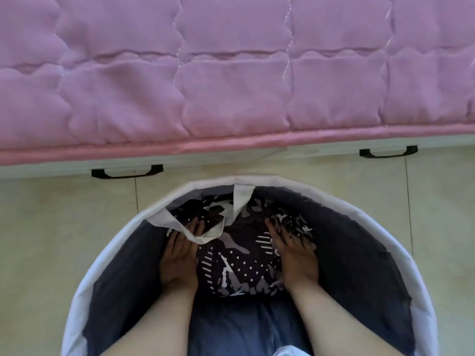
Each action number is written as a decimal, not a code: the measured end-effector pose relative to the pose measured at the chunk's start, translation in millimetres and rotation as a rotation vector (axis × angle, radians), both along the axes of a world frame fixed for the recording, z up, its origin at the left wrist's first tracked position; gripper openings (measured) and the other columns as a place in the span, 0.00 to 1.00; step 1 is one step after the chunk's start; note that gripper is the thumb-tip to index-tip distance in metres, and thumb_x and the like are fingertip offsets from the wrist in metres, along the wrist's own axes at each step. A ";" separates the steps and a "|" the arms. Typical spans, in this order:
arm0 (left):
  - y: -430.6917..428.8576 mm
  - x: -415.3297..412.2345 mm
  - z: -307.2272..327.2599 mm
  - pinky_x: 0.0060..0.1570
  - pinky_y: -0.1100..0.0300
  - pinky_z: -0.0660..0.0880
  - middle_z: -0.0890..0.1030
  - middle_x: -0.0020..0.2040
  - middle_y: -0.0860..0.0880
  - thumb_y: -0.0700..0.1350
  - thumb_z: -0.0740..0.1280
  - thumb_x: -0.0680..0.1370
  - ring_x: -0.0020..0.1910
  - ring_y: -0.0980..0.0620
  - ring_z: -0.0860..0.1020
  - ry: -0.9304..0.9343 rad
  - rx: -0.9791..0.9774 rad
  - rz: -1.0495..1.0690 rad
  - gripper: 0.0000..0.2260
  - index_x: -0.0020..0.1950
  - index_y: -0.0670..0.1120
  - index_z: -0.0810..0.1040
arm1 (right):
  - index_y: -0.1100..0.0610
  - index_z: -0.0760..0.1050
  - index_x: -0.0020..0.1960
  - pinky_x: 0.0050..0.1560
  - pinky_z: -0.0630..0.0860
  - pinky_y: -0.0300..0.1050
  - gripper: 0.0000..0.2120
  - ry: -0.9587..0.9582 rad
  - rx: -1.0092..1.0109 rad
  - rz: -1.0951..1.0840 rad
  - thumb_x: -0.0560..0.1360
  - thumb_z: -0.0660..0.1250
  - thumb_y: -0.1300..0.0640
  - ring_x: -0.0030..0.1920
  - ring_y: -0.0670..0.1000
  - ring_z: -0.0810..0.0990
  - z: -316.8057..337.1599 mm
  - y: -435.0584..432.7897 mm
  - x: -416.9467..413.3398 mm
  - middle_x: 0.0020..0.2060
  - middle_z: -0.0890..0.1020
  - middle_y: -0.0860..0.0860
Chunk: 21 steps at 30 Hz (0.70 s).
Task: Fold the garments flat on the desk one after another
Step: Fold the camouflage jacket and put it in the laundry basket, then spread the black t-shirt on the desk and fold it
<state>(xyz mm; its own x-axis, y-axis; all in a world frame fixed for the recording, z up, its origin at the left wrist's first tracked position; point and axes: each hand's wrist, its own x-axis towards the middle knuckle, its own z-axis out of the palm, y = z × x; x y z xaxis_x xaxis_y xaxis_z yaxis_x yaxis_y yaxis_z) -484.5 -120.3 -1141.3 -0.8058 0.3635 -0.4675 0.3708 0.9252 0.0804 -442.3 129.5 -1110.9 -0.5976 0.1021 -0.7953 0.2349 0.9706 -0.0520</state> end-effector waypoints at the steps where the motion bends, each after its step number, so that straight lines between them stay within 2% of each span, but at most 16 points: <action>1: -1.3 -0.3 -2.7 0.75 0.59 0.37 0.41 0.78 0.55 0.44 0.52 0.71 0.77 0.57 0.43 -0.035 0.005 0.010 0.36 0.79 0.48 0.45 | 0.41 0.19 0.69 0.74 0.51 0.45 0.58 0.031 0.005 -0.003 0.72 0.70 0.57 0.76 0.47 0.55 -9.1 -2.0 1.6 0.78 0.48 0.42; 3: -5.9 7.7 -29.7 0.74 0.60 0.36 0.36 0.78 0.53 0.48 0.51 0.73 0.76 0.56 0.35 -0.263 0.048 -0.087 0.35 0.78 0.49 0.38 | 0.41 0.19 0.69 0.73 0.53 0.43 0.58 0.091 0.018 -0.021 0.72 0.70 0.57 0.76 0.47 0.55 -29.2 0.6 6.1 0.78 0.49 0.42; 4: -13.4 17.7 -41.5 0.72 0.63 0.33 0.31 0.76 0.53 0.51 0.49 0.76 0.74 0.56 0.30 -0.342 0.082 -0.021 0.33 0.78 0.52 0.38 | 0.41 0.19 0.69 0.72 0.53 0.42 0.58 0.100 0.019 -0.021 0.72 0.70 0.57 0.76 0.46 0.55 -34.3 2.1 6.6 0.78 0.50 0.43; 5: -20.9 29.9 -50.6 0.70 0.68 0.31 0.25 0.72 0.57 0.51 0.49 0.78 0.71 0.59 0.25 -0.369 0.050 0.089 0.29 0.78 0.55 0.43 | 0.41 0.20 0.70 0.72 0.54 0.42 0.58 0.105 0.015 -0.021 0.72 0.70 0.56 0.75 0.46 0.56 -38.3 2.4 7.2 0.77 0.51 0.43; 6: -18.0 32.9 -59.6 0.68 0.74 0.35 0.25 0.69 0.66 0.46 0.52 0.80 0.69 0.67 0.27 -0.385 0.054 0.086 0.24 0.76 0.57 0.55 | 0.42 0.21 0.71 0.71 0.55 0.42 0.58 0.111 0.008 -0.023 0.71 0.71 0.56 0.75 0.46 0.57 -42.0 1.5 8.9 0.77 0.53 0.43; 7: -16.5 31.1 -65.2 0.66 0.80 0.43 0.32 0.69 0.76 0.37 0.57 0.78 0.68 0.77 0.36 -0.345 0.094 -0.015 0.24 0.72 0.53 0.67 | 0.42 0.22 0.71 0.71 0.56 0.42 0.59 0.114 0.007 -0.020 0.69 0.72 0.55 0.74 0.46 0.58 -45.4 0.6 10.4 0.77 0.54 0.43; 8: -12.4 22.3 -70.5 0.65 0.80 0.52 0.42 0.71 0.77 0.33 0.57 0.75 0.69 0.78 0.46 -0.238 0.071 -0.019 0.25 0.71 0.48 0.70 | 0.42 0.23 0.72 0.71 0.57 0.43 0.60 0.120 0.012 -0.015 0.68 0.73 0.55 0.74 0.47 0.59 -47.9 0.3 10.7 0.77 0.54 0.43; 10: -0.2 14.4 -63.2 0.68 0.65 0.59 0.57 0.76 0.59 0.37 0.51 0.70 0.74 0.63 0.56 -0.167 -0.017 0.031 0.30 0.72 0.43 0.66 | 0.43 0.24 0.73 0.71 0.57 0.44 0.59 0.097 0.010 -0.009 0.69 0.73 0.56 0.75 0.47 0.58 -48.4 0.2 9.4 0.77 0.52 0.43; 11: 8.4 7.0 -49.1 0.70 0.59 0.57 0.62 0.74 0.52 0.40 0.50 0.69 0.74 0.55 0.58 -0.163 0.005 0.042 0.31 0.73 0.42 0.64 | 0.43 0.24 0.73 0.71 0.56 0.44 0.58 0.076 0.004 -0.002 0.70 0.72 0.56 0.75 0.48 0.57 -44.5 -0.2 8.8 0.78 0.50 0.44; 13: 16.3 -3.9 -18.0 0.74 0.56 0.47 0.63 0.75 0.48 0.42 0.52 0.73 0.73 0.51 0.59 -0.161 0.008 0.071 0.29 0.76 0.44 0.59 | 0.44 0.27 0.75 0.73 0.51 0.46 0.54 0.047 -0.024 -0.006 0.72 0.70 0.57 0.76 0.49 0.54 -24.5 -1.1 0.8 0.78 0.47 0.45; 14: 20.8 -7.6 -7.4 0.74 0.56 0.47 0.60 0.76 0.49 0.43 0.53 0.78 0.74 0.50 0.58 -0.215 -0.055 0.085 0.27 0.78 0.46 0.56 | 0.45 0.30 0.76 0.75 0.48 0.46 0.51 0.017 -0.046 -0.038 0.73 0.68 0.58 0.77 0.50 0.51 -14.9 -2.1 -2.2 0.78 0.47 0.46; 15: 22.0 -12.0 10.9 0.73 0.55 0.53 0.58 0.77 0.49 0.43 0.53 0.80 0.75 0.49 0.58 -0.281 -0.114 0.146 0.25 0.78 0.48 0.55 | 0.45 0.34 0.77 0.75 0.45 0.47 0.47 -0.010 -0.068 -0.098 0.75 0.65 0.59 0.77 0.51 0.49 -0.7 -6.0 -3.7 0.78 0.47 0.48; 16: 25.2 -18.4 31.0 0.70 0.54 0.61 0.62 0.75 0.48 0.43 0.54 0.81 0.73 0.48 0.62 -0.359 -0.185 0.216 0.22 0.76 0.48 0.59 | 0.47 0.39 0.78 0.76 0.46 0.47 0.42 -0.026 -0.090 -0.175 0.76 0.64 0.59 0.77 0.53 0.49 13.5 -10.4 -5.4 0.78 0.48 0.51; 18: 32.8 -32.3 103.9 0.58 0.54 0.74 0.75 0.65 0.47 0.44 0.57 0.80 0.63 0.47 0.75 -0.438 -0.220 0.277 0.17 0.69 0.49 0.71 | 0.53 0.56 0.78 0.74 0.57 0.46 0.32 -0.026 -0.137 -0.395 0.76 0.63 0.59 0.75 0.57 0.58 74.4 -13.7 -9.1 0.76 0.58 0.56; 20: 35.4 -39.8 153.4 0.50 0.55 0.76 0.79 0.58 0.48 0.46 0.60 0.78 0.56 0.47 0.78 -0.465 -0.154 0.243 0.14 0.63 0.51 0.74 | 0.57 0.73 0.66 0.64 0.70 0.43 0.19 0.004 -0.224 -0.542 0.76 0.63 0.60 0.64 0.56 0.73 117.1 -18.3 -15.4 0.65 0.75 0.57; 21: 38.5 -46.9 181.3 0.49 0.56 0.75 0.79 0.58 0.49 0.46 0.60 0.78 0.55 0.47 0.78 -0.463 -0.124 0.220 0.14 0.62 0.52 0.74 | 0.57 0.77 0.60 0.59 0.72 0.44 0.14 0.044 -0.257 -0.562 0.76 0.62 0.61 0.59 0.55 0.77 144.8 -17.2 -22.3 0.58 0.80 0.56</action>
